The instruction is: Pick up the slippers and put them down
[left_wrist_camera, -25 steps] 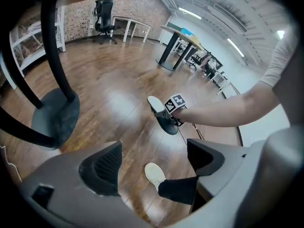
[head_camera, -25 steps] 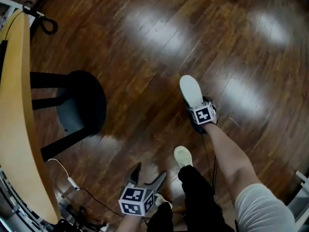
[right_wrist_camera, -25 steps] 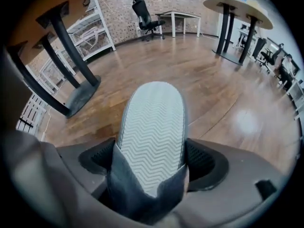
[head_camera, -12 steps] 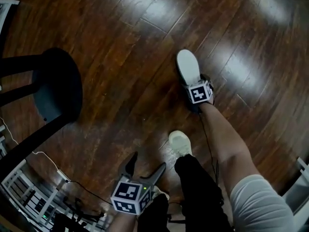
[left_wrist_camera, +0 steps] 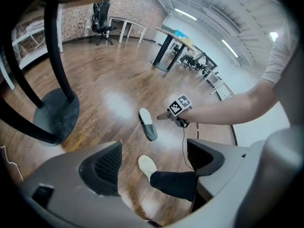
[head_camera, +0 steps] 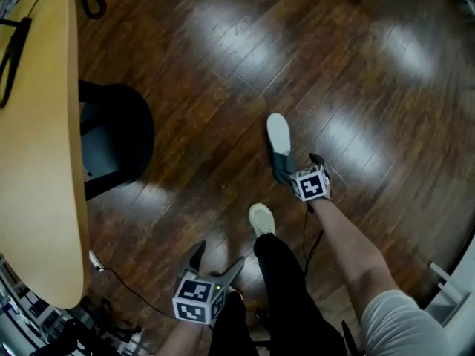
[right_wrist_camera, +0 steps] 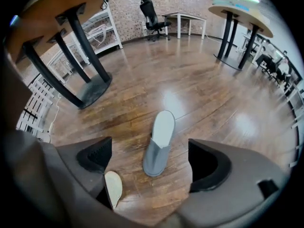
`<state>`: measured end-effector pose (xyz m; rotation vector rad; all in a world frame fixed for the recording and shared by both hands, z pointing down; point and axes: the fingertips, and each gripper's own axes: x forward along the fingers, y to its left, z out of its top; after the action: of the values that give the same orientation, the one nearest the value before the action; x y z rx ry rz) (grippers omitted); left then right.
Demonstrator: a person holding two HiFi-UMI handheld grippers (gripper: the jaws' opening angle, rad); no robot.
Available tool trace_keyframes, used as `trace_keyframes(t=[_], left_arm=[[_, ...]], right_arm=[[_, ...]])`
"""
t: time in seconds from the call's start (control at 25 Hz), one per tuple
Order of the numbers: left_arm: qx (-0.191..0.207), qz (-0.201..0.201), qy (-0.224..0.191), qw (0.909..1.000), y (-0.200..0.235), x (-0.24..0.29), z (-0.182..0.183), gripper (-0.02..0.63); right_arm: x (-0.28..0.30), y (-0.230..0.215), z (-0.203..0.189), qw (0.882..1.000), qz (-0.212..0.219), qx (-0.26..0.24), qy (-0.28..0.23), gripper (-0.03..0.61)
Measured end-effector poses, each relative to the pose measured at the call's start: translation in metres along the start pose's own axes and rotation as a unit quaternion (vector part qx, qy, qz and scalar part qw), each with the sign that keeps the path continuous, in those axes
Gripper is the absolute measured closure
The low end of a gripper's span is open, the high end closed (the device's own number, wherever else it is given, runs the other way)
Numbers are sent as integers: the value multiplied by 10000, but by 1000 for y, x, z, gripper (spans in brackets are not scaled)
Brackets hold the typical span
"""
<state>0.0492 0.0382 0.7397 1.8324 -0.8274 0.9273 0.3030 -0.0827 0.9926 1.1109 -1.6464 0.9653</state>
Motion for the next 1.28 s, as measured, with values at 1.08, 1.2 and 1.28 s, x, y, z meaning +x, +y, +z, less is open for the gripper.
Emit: trace_keyframes(t=[1.08,1.2,1.28], left_arm=[[-1907,1835,-3032,9155,9,-703,-384,184],[-1817,1852,-2948,9196,3,-707,-389,184],[-1782,1864,-2922,9209,0,-709,-391,184]], right_arm=[[-754,635,-54,9374,1396,-2476,-2011,60],[-762,638,-63,9366,1389,-2398,-2143,60],[-767,636,-68,9352,1347,-2427,-2198,60]])
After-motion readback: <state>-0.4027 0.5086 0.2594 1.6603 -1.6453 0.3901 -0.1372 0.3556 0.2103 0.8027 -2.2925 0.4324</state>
